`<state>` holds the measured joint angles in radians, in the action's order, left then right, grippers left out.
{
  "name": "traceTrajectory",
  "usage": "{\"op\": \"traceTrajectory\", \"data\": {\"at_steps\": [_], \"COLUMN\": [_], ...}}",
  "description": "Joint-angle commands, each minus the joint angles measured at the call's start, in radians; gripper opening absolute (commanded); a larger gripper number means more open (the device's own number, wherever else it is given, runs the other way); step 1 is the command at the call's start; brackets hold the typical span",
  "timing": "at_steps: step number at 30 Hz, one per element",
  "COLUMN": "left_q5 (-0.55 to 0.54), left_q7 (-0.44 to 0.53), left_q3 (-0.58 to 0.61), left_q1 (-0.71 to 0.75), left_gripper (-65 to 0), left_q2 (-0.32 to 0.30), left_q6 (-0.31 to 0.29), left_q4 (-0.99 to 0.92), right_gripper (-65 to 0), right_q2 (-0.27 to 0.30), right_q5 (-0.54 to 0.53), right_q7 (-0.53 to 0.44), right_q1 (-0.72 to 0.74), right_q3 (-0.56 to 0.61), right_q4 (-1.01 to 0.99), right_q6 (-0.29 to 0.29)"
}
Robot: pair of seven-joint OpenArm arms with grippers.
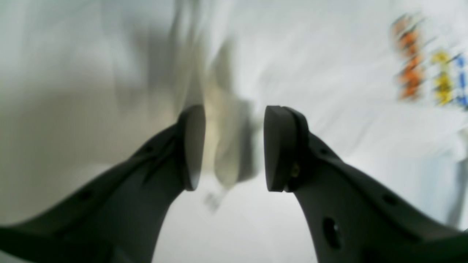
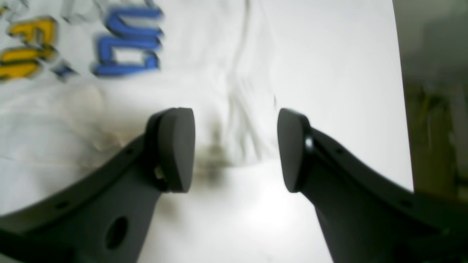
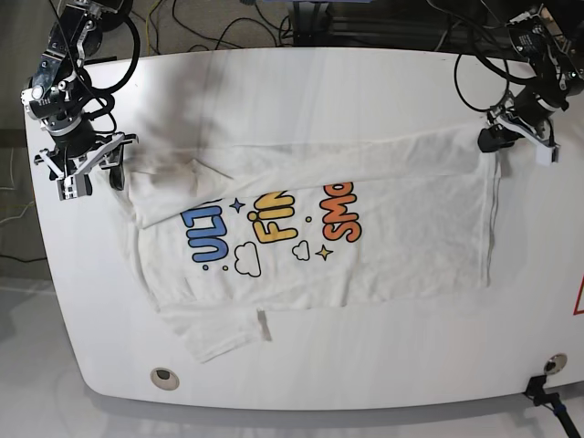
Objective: Fold the T-shirt properly
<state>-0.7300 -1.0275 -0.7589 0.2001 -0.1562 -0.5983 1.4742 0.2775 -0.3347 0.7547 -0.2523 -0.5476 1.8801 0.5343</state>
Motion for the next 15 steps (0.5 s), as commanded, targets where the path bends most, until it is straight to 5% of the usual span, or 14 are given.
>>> {"op": "traceTrajectory", "data": {"at_steps": [1,15], "left_q5": [-0.049,-0.095], "left_q7": [0.027,0.014], "left_q3": [-0.005,0.009], "left_q1": [-0.006,0.039], "left_gripper": [-40.4,-40.5], "left_q2": [-0.015,-0.043], "left_q6": [-0.009,-0.013], "left_q4": [0.025,0.017], "right_gripper": [-30.9,-31.1], "right_q2": [0.011,0.01], "right_q5": [-0.018,-0.012], "right_q7": [-0.033,-0.028], "right_q1": [-0.008,-0.067], "right_q3": [-0.026,-0.074], "right_q4": [0.047,0.09], "right_q6": [0.007,0.0]}}
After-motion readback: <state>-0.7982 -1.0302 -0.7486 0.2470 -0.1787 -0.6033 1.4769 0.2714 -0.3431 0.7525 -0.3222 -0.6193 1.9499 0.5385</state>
